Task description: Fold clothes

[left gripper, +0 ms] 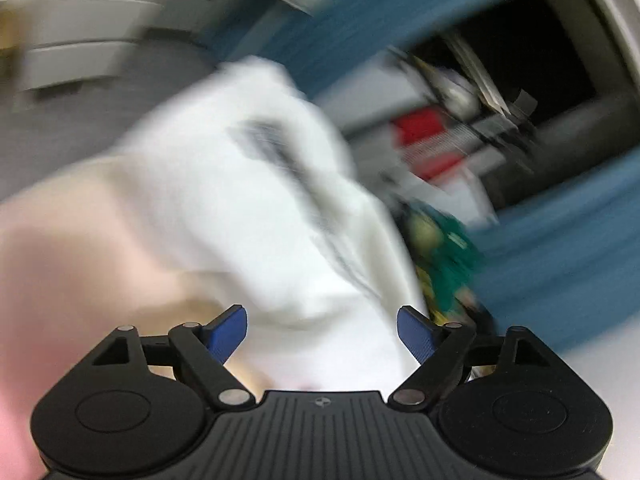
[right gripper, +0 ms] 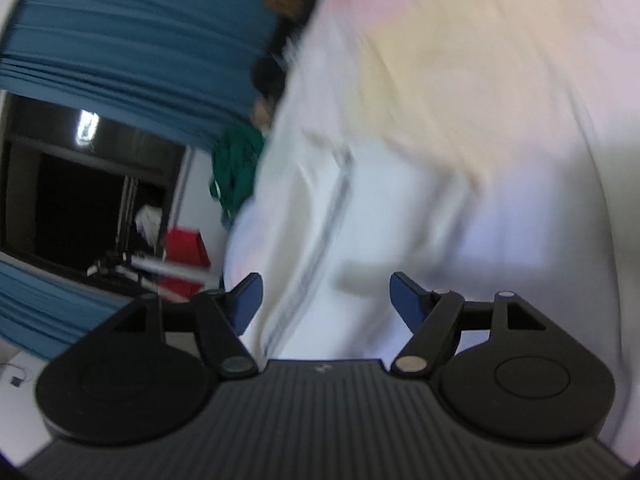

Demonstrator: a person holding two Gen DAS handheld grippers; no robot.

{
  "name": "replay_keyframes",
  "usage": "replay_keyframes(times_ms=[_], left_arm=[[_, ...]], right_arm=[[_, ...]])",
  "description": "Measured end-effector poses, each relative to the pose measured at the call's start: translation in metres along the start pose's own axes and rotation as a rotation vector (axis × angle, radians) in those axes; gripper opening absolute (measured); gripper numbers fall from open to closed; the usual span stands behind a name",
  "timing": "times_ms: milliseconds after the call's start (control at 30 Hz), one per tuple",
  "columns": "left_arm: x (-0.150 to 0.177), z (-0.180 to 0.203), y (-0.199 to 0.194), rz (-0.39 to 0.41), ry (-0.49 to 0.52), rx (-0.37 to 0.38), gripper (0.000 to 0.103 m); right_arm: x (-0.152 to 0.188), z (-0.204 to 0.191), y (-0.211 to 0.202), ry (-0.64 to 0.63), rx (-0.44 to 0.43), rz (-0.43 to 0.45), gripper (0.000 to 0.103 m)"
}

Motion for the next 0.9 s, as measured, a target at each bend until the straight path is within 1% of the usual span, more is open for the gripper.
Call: replay_keyframes(times_ms=[67, 133, 167, 200, 233, 300, 333, 400, 433, 467, 500, 533, 567, 667, 733, 800, 900], left_arm=[[0.007, -0.009, -0.002, -0.010, -0.034, 0.011, 0.084], [0.018, -0.016, 0.011, -0.076, -0.107, 0.034, 0.084], [0.020, -0.017, 0.019, -0.085, -0.131, 0.042, 0.083], [0.022, -0.018, 0.027, -0.088, -0.151, 0.049, 0.083], [0.022, -0.019, 0.035, -0.073, -0.153, 0.049, 0.083], [0.017, -0.020, 0.052, -0.046, -0.135, 0.049, 0.081], [0.015, -0.021, 0.060, -0.033, -0.125, 0.049, 0.079], [0.008, -0.026, 0.076, 0.008, -0.125, 0.020, 0.075], [0.002, -0.029, 0.084, 0.041, -0.141, 0.020, 0.072], [-0.005, -0.031, 0.087, 0.069, -0.154, 0.023, 0.069], [-0.012, -0.033, 0.090, 0.096, -0.166, 0.026, 0.068], [-0.017, -0.037, 0.094, 0.103, -0.182, 0.024, 0.061], [-0.022, -0.040, 0.098, 0.106, -0.199, 0.020, 0.051], [-0.037, -0.040, 0.101, 0.076, -0.157, -0.009, 0.028], [-0.042, -0.030, 0.093, 0.076, -0.086, -0.031, 0.022], [-0.045, -0.017, 0.078, 0.083, -0.039, -0.042, 0.019], [-0.047, -0.002, 0.039, 0.085, 0.002, -0.049, 0.018]], right_arm=[[0.017, 0.010, 0.010, 0.016, 0.035, -0.047, 0.073], [0.029, 0.014, 0.025, 0.053, 0.034, -0.092, 0.072], [0.032, 0.014, 0.033, 0.078, 0.035, -0.100, 0.073], [0.031, 0.013, 0.039, 0.092, 0.028, -0.087, 0.073], [0.028, 0.010, 0.043, 0.091, 0.017, -0.066, 0.073], [0.021, 0.006, 0.053, 0.086, 0.007, -0.026, 0.072], [0.017, 0.004, 0.057, 0.074, 0.011, -0.009, 0.072], [0.004, 0.002, 0.065, 0.050, 0.029, 0.032, 0.066], [-0.001, 0.002, 0.069, 0.045, 0.039, 0.049, 0.059], [-0.007, 0.002, 0.073, 0.044, 0.052, 0.064, 0.049], [-0.012, 0.003, 0.077, 0.044, 0.064, 0.075, 0.044], [-0.016, 0.002, 0.081, 0.038, 0.073, 0.082, 0.035], [-0.020, 0.001, 0.082, 0.026, 0.085, 0.090, 0.024], [-0.026, -0.008, 0.081, -0.033, 0.098, 0.116, 0.017], [-0.028, -0.016, 0.073, -0.078, 0.079, 0.135, 0.015], [-0.031, -0.020, 0.067, -0.088, 0.057, 0.134, 0.014], [-0.034, -0.029, 0.053, -0.115, 0.047, 0.127, 0.014]])
Point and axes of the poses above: each gripper's, at about its wrist camera, not at the fingertips, and y roughly the way its jaws point, z to its right, x to its underside, the point moved 10 cm from there along y, roughly the way its jaws point, and after that the axes turned 10 degrees about x, right-handed, at the moved point
